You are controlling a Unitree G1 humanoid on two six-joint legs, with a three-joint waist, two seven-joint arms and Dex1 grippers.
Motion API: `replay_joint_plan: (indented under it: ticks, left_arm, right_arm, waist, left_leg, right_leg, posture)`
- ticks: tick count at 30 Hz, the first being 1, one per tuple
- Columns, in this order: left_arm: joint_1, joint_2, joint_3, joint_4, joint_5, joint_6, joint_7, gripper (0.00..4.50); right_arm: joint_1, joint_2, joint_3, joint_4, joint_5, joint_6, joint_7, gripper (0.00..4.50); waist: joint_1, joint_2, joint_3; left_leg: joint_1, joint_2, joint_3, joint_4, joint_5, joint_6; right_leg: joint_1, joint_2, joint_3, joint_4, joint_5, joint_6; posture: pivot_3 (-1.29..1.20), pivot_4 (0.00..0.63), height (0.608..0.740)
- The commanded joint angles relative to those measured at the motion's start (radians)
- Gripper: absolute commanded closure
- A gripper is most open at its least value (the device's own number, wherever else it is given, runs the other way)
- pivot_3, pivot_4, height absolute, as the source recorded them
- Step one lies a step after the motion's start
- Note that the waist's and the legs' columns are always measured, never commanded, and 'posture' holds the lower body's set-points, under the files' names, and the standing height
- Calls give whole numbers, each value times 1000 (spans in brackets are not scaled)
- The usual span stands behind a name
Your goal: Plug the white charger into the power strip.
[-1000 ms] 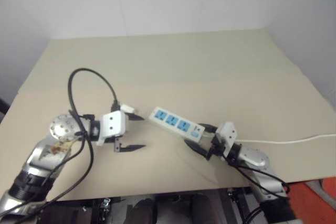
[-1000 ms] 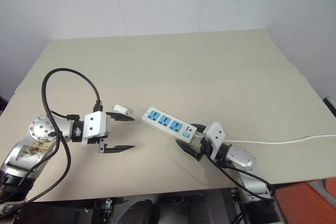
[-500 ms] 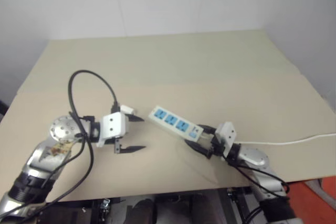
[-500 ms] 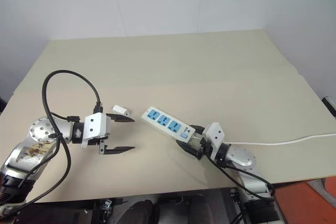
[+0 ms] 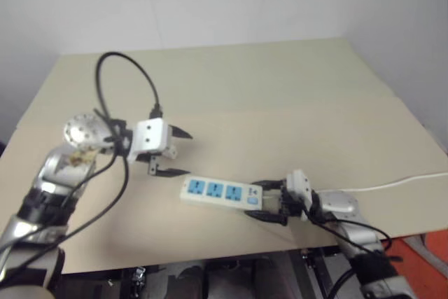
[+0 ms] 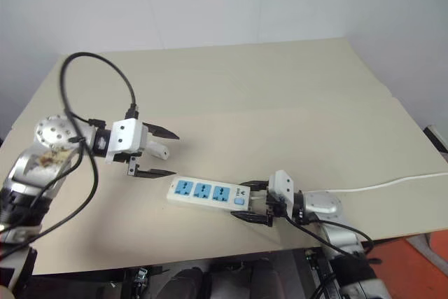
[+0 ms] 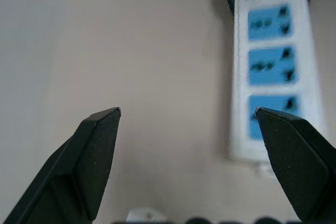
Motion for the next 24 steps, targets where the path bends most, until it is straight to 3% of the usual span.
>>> replay_joint_plan:
  ticks: [1,5,11,15,24]
  left_arm:
    - [-113,20,-55,120,95,-125,-85,0]
    - [-336,-7,-189,297,219,-255,-215,0]
    - [-557,-44,-454,501,371,-360,-220,0]
    - [-621,-113,-506,643,440,-424,-220,0]
    - [-643,-233,-475,840,533,-480,-188,0]
  right_arm:
    - [-58,38,27,70,-18,-74,42,1092]
    - [-98,71,34,146,-35,-91,58,1092]
    - [-94,78,39,162,-47,-58,60,1092]
    - [-92,74,37,158,-57,-55,51,1092]
    - [-72,54,30,123,-71,-29,28,1092]
  waist:
    - [-1,-1,0]
    - [-1,-5,-1]
    - [-11,-8,-3]
    - [-18,-8,-3]
    - [-18,-8,-3]
  left_leg:
    - [0,0,0,0,0,0]
    - [0,1,0,0,1,-1]
    - [0,1,0,1,0,0]
    - [0,1,0,1,0,0]
    - [0,1,0,2,0,1]
  right_leg:
    - [0,0,0,0,0,0]
    - [-1,1,0,0,0,0]
    - [0,2,0,1,0,0]
    - [0,2,1,1,0,0]
    - [-1,2,0,1,0,0]
  posture:
    - [0,150,740]
    - [0,150,740]
    - [0,150,740]
    - [0,150,740]
    - [0,150,740]
